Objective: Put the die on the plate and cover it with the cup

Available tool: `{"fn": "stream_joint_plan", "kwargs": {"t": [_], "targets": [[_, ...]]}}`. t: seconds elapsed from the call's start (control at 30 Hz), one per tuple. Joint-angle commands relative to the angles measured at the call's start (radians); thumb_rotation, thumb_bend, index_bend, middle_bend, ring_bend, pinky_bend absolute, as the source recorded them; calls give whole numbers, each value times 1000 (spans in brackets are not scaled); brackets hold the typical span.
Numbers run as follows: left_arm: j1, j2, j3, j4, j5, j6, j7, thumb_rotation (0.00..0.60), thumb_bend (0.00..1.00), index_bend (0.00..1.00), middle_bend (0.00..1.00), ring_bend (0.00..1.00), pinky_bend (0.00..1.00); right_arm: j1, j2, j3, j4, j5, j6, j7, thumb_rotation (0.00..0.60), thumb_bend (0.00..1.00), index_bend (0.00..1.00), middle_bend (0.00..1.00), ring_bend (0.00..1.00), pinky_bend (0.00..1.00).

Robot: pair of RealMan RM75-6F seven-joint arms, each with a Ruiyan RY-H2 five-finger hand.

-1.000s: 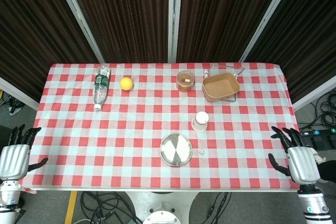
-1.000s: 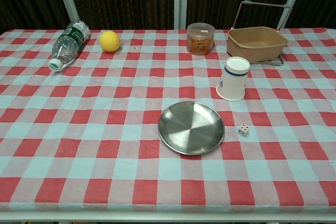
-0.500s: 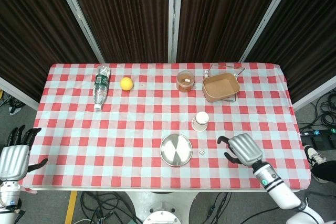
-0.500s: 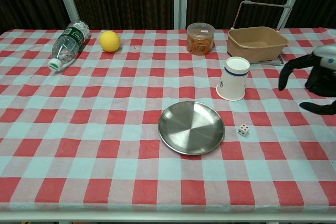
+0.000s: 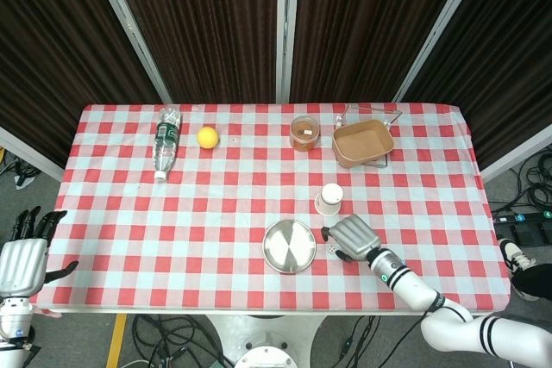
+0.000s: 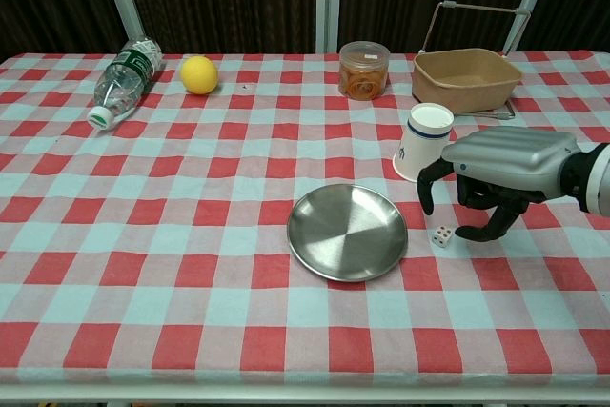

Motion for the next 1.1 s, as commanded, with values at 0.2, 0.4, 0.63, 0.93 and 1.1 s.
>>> {"fn": "stream_joint_plan", "kwargs": {"t": [0.2, 0.4, 0.63, 0.93, 1.1], "targets": [[2, 0, 2, 3, 3, 1, -15, 600, 77, 163, 159, 20, 26, 22, -32, -20, 31, 35, -3, -13, 600, 238, 440, 973, 897, 871], [3, -4, 4, 10, 3, -3, -25, 600, 77, 163, 159, 21, 26, 35, -60, -30, 62, 41, 4, -8, 600, 241, 512, 973, 897, 871], [3, -7, 3, 17, 0, -5, -32, 600, 77, 163, 159, 21, 27, 37, -56, -22, 37, 24, 54, 12, 600, 268, 628, 979, 903, 874], [5, -4, 4, 14, 0, -5, -28, 600, 76, 163, 159, 21, 27, 128, -116, 30, 56, 22, -9, 88, 600, 268, 626, 979, 903, 874], [8, -1, 4, 9, -3, -2, -23, 600, 76, 163, 159, 21, 27, 184, -197, 42, 127, 50, -51, 67, 600, 267, 543, 979, 901, 874]]}}
